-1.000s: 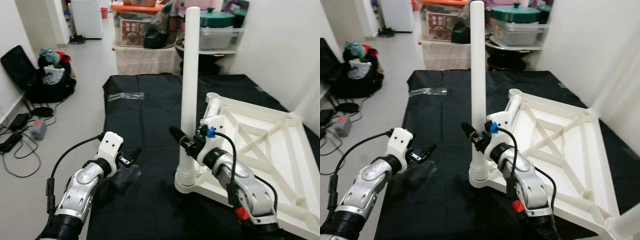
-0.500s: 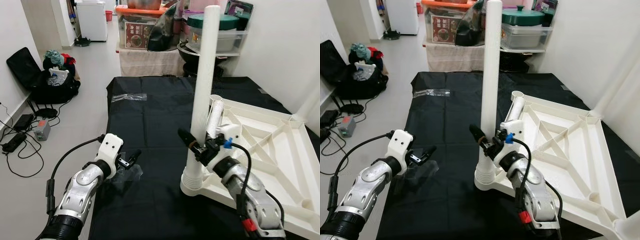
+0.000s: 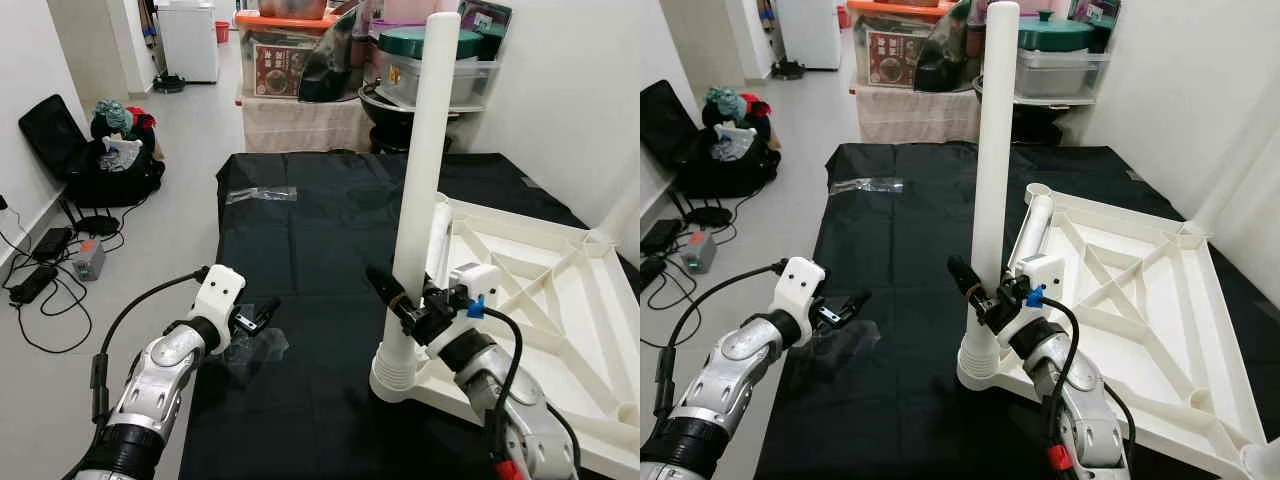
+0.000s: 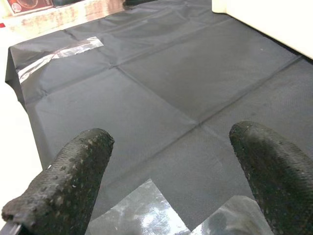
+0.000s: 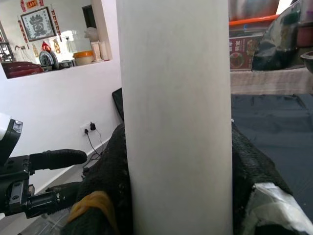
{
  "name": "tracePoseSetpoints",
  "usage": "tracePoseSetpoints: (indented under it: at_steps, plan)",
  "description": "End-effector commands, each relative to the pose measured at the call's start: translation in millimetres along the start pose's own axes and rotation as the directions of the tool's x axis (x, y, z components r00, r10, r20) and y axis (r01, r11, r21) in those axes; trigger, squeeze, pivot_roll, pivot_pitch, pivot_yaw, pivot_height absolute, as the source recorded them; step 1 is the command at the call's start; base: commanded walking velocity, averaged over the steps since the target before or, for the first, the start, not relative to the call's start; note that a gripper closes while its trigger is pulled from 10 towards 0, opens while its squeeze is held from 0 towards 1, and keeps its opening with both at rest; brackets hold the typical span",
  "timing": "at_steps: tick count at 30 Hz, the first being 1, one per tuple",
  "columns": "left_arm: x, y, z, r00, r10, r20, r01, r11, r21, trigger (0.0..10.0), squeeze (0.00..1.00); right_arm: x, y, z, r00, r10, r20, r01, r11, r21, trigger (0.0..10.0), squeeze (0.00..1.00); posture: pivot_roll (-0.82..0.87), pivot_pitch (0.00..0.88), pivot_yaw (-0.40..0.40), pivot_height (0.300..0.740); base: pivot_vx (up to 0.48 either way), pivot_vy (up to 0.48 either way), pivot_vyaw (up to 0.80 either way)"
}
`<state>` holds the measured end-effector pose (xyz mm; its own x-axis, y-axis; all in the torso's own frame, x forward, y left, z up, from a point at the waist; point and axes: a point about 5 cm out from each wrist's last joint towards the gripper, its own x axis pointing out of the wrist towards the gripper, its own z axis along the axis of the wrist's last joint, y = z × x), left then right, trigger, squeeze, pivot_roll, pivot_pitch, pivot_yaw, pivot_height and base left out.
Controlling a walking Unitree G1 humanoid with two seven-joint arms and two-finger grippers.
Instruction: Building children table
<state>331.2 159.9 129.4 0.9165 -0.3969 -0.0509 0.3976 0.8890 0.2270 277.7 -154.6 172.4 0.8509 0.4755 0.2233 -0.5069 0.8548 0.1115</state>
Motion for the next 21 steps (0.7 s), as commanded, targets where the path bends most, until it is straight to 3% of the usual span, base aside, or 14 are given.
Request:
tracePoseSetpoints:
  at_steps: [1,5,9,21]
  plan:
    - [1.0,-0.1,-0.5,1.000,-0.012,-0.010,0.012,1.000,0.026,10.0,0.00,-4.7,-2.4,-1.7,0.999,-0.024,0.027,0.023,0.999,0.036,10.0,0.00,0.06,0.000,-0.035,0.740,0.000,0.000,0.00]
    - [0.9,0.0,-0.6,1.000,-0.017,-0.010,0.017,0.999,0.030,10.0,0.00,-7.3,-3.4,-0.7,0.994,-0.093,0.059,0.093,0.996,0.013,10.0,0.00,0.05,0.000,-0.023,0.740,0.000,0.000,0.00]
    - [1.1,0.8,-0.4,1.000,-0.020,-0.010,0.020,0.999,0.034,10.0,0.00,-15.5,-10.4,0.0,0.964,-0.250,0.090,0.254,0.967,-0.031,10.0,0.00,0.04,0.000,-0.015,0.740,0.000,0.000,0.00]
    - [4.0,0.1,-0.8,1.000,-0.027,-0.010,0.028,0.999,0.042,10.0,0.00,-30.6,-8.9,-3.2,0.928,-0.356,0.112,0.364,0.930,-0.058,10.0,0.00,0.03,0.000,-0.006,0.740,0.000,0.000,0.00]
